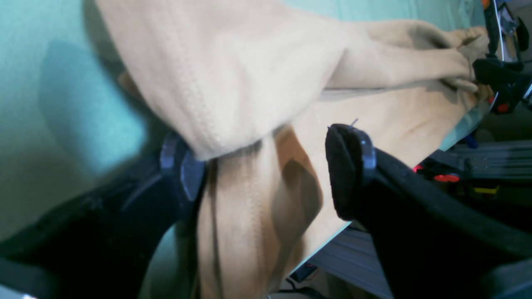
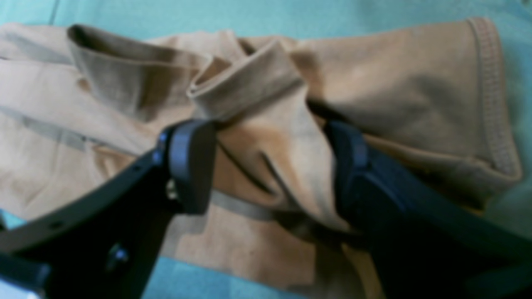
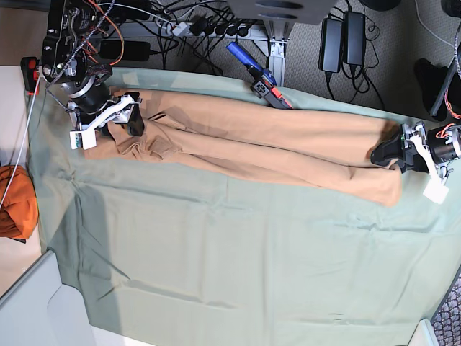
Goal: Fold the T-shirt properly
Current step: 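Hold the hem end with the left gripper and drag it toward the shoulder end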
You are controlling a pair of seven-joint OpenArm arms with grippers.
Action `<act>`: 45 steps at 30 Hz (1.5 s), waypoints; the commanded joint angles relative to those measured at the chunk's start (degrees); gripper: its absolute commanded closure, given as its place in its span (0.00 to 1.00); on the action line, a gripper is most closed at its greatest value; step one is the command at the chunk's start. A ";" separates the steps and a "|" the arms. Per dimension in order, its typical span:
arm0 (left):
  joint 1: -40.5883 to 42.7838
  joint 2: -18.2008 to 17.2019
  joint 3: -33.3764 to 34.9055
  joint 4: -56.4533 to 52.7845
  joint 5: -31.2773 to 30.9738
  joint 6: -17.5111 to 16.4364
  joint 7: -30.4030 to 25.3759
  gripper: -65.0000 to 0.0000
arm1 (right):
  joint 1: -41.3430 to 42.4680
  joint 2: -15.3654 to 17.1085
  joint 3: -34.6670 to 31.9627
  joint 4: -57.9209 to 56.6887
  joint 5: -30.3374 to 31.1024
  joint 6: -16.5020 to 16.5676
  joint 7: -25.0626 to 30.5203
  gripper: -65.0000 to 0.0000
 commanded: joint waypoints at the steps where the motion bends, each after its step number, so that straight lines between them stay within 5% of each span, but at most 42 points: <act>1: -0.94 -0.92 -0.28 0.79 -0.85 -0.93 -1.27 0.28 | 0.31 0.90 0.63 0.96 0.44 5.57 1.03 0.38; 6: -1.01 -0.59 -0.28 0.79 -0.35 -0.93 -3.98 0.28 | 0.31 0.90 0.63 0.96 0.46 5.57 1.03 0.38; 12: -1.88 3.72 -0.28 0.79 0.50 -0.93 -4.61 0.28 | 0.28 0.90 0.63 0.96 0.44 5.57 1.03 0.38; 16: -1.86 6.40 -0.28 0.79 6.34 -0.93 -8.15 0.28 | 0.28 0.90 0.63 0.96 0.44 5.57 1.01 0.38; 25: -2.05 7.65 -0.76 0.79 6.47 -0.93 -9.81 0.30 | 0.28 0.90 0.63 0.96 0.44 5.57 1.01 0.38; 32: -3.67 9.07 -6.49 0.79 6.51 -0.93 -10.01 0.87 | 0.26 0.90 0.63 0.96 0.46 5.57 1.01 0.38; 37: -4.76 9.05 -7.80 0.79 6.54 -0.93 -10.08 0.99 | 0.26 0.90 0.63 0.96 0.44 5.57 0.98 0.38; 45: -4.79 9.03 -7.80 0.79 11.32 -0.93 -12.79 1.00 | 0.28 0.90 0.63 0.96 0.46 5.57 0.96 0.38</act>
